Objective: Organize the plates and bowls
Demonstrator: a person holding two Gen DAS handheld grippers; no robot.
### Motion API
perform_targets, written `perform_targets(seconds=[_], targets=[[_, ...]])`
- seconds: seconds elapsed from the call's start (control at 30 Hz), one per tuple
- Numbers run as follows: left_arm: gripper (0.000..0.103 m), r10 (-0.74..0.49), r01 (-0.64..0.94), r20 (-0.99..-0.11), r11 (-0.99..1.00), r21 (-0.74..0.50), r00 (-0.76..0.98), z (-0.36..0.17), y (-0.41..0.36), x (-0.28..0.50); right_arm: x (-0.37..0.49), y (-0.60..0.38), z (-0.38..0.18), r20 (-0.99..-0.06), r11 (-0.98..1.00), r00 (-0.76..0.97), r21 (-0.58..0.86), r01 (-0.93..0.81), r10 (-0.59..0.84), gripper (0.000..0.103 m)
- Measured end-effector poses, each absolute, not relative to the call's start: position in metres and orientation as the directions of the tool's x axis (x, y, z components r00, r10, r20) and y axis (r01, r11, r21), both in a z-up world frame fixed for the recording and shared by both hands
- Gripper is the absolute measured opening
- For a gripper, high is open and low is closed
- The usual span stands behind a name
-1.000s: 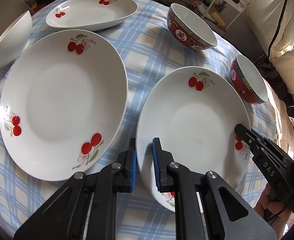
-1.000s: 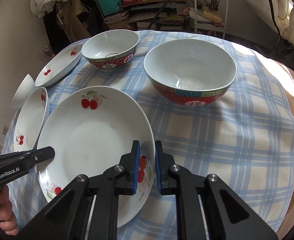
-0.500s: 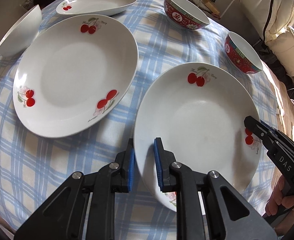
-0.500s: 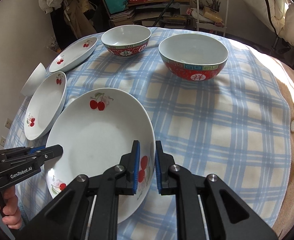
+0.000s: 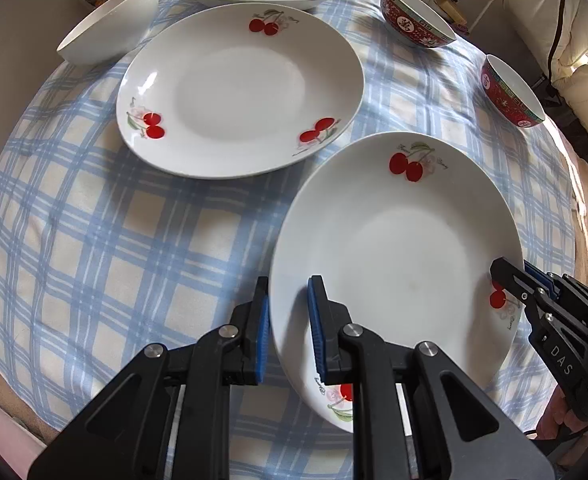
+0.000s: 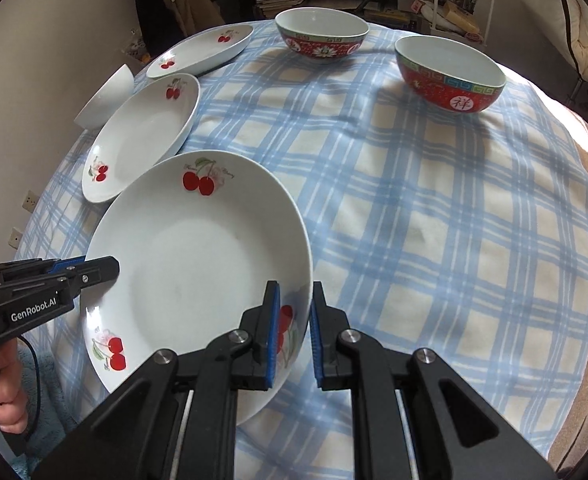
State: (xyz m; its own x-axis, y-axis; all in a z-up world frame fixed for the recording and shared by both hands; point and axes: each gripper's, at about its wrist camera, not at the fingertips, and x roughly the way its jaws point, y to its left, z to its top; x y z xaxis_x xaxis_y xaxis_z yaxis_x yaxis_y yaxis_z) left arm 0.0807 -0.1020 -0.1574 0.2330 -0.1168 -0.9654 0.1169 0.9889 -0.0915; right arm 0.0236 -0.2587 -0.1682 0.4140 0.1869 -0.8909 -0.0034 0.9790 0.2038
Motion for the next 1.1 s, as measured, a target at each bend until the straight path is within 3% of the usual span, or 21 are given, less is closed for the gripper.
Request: perform_targets(seconds=[0.23, 0.63, 1.1], targets=[[0.019, -0.125, 0.095, -0.971, 0.990, -0.107, 0.205, -0.177, -0.081, 0.074, 0.027, -0.239, -0.166, -0.889, 0.980, 0.422, 0.197, 0.000, 0.179, 0.015], [0.018, -0.157, 0.102, -0.958, 0.985, -0.136, 0.241, -0.172, -0.073, 0.070, 0.036, -0.228, -0.175, -0.907, 0.997, 0.416, 0.080, 0.010, 0.068, 0.015], [0.019, -0.189, 0.091, -0.957, 0.981, -0.172, 0.221, -0.167, -0.058, 0.069, 0.035, -0.225, -0.175, -0.917, 0.998, 0.397, 0.053, 0.028, 0.037, 0.016]])
